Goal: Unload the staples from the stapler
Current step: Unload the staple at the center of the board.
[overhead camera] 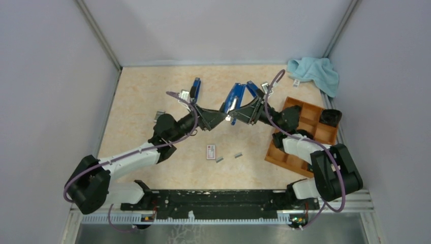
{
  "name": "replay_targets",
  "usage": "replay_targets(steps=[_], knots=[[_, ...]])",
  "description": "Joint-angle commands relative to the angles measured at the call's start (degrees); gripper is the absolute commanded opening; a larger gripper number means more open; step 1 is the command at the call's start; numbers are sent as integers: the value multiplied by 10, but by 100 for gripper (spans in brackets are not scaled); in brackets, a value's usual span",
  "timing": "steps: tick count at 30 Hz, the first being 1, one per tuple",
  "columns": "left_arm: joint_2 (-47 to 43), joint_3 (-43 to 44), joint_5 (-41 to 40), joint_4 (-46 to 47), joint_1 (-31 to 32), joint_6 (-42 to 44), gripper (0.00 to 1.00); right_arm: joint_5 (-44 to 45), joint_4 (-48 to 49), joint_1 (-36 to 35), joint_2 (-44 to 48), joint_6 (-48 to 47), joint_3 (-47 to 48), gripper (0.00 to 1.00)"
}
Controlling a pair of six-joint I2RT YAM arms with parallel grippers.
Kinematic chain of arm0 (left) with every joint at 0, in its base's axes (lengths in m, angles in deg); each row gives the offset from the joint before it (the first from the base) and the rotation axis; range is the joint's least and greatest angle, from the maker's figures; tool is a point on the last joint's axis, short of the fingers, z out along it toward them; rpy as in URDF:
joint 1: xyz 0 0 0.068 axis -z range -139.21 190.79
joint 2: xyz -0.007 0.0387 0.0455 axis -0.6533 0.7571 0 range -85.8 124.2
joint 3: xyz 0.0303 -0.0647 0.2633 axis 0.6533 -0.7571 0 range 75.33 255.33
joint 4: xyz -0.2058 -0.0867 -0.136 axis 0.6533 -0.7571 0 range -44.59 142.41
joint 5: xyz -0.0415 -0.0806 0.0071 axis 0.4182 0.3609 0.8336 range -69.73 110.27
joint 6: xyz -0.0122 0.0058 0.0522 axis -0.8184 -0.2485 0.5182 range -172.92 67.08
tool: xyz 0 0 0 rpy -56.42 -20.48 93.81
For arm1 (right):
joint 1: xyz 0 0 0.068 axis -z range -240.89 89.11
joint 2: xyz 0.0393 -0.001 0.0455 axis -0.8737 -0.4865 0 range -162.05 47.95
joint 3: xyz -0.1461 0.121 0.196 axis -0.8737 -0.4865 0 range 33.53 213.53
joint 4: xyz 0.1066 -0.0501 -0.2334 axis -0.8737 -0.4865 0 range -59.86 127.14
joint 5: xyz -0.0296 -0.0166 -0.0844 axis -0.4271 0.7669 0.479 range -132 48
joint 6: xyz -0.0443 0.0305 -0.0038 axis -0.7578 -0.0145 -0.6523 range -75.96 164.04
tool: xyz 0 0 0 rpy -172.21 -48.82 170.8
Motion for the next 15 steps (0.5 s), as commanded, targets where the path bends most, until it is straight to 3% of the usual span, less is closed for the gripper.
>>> replay_targets(steps=[1, 3, 4, 8, 12, 15], knots=[[-54, -46, 29, 47, 0, 132, 83, -33, 21, 6, 21, -57, 22, 0], [-104, -85, 21, 43, -3, 190, 98, -66, 2, 12, 19, -92, 30, 0], [-134, -103, 17, 35, -4, 218, 99, -85, -8, 15, 16, -111, 35, 0], [-257, -171, 46, 3, -9, 311, 99, -182, -69, 15, 6, -210, 69, 0], [-305, -192, 101, -29, -9, 334, 99, -248, -122, 14, 19, -272, 81, 0], [-299, -230, 124, 41, -9, 311, 99, -262, -296, 13, 52, -401, 100, 0]])
